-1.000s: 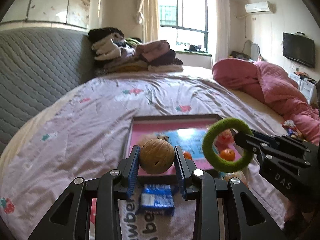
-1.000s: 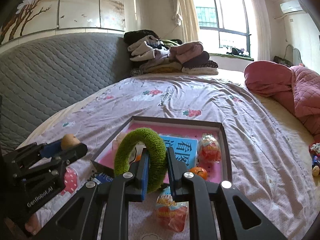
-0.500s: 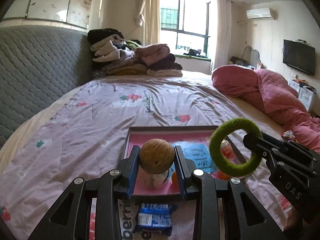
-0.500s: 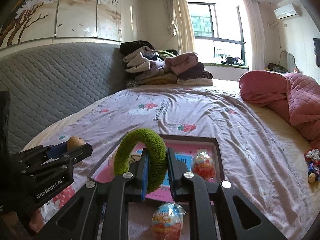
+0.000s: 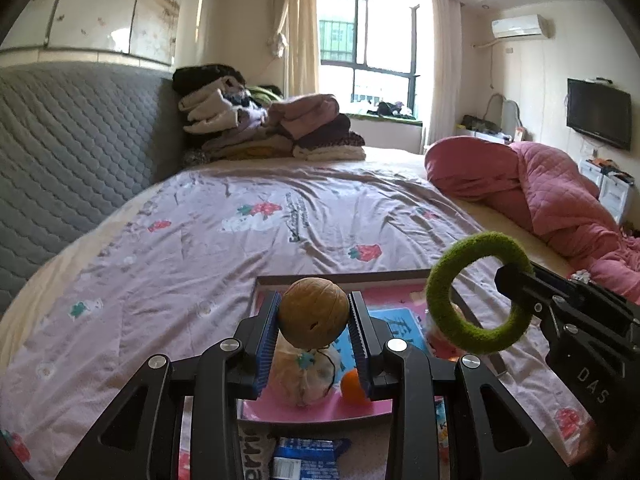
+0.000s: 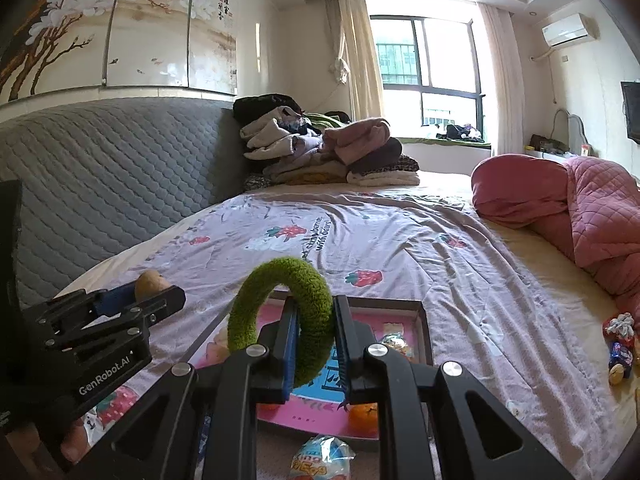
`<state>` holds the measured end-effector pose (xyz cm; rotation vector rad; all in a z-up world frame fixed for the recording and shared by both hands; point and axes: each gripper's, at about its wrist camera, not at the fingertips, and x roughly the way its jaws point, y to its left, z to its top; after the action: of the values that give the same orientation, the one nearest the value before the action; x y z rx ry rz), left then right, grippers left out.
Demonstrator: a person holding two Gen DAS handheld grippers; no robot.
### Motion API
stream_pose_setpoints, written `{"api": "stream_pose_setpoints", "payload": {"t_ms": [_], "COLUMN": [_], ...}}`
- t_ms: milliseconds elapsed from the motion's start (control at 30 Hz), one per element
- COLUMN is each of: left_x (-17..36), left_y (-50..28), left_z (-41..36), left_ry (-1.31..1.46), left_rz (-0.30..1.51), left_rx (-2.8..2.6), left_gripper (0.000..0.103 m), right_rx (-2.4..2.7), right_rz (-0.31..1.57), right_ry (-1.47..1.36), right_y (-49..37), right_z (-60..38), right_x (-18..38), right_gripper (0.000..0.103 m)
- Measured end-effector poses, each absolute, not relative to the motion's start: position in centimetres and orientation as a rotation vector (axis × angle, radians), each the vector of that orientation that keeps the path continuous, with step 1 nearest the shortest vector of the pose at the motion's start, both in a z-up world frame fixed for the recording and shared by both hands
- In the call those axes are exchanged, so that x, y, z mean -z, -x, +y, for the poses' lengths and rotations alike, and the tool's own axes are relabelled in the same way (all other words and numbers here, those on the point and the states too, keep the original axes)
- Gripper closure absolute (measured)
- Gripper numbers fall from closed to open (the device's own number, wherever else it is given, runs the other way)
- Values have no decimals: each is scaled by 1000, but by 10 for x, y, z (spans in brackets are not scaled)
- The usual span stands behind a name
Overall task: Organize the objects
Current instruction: 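Carry the walnut and green ring over the pink book tray with both tools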
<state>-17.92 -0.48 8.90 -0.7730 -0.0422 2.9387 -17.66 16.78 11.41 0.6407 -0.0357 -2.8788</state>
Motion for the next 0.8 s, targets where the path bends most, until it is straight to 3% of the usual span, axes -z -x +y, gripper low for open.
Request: {"api": "stream_pose_setpoints", "payload": {"t_ms": [367,800], "left_x": [-109,-92], "left_y": [207,241], "left_z": [-7,-8], "left_ry": [724,790], "left_rz": [-13,2], "left_rx": [-2976,-2977], "left_gripper": [69,69], "right_rx": [2906,2916], "right_rz": [-39,-10], "right_ry": [-614,-625], "right_y": [192,215], "right_z": [176,175], "right_x": [-125,-122], "right_gripper": [86,86]}}
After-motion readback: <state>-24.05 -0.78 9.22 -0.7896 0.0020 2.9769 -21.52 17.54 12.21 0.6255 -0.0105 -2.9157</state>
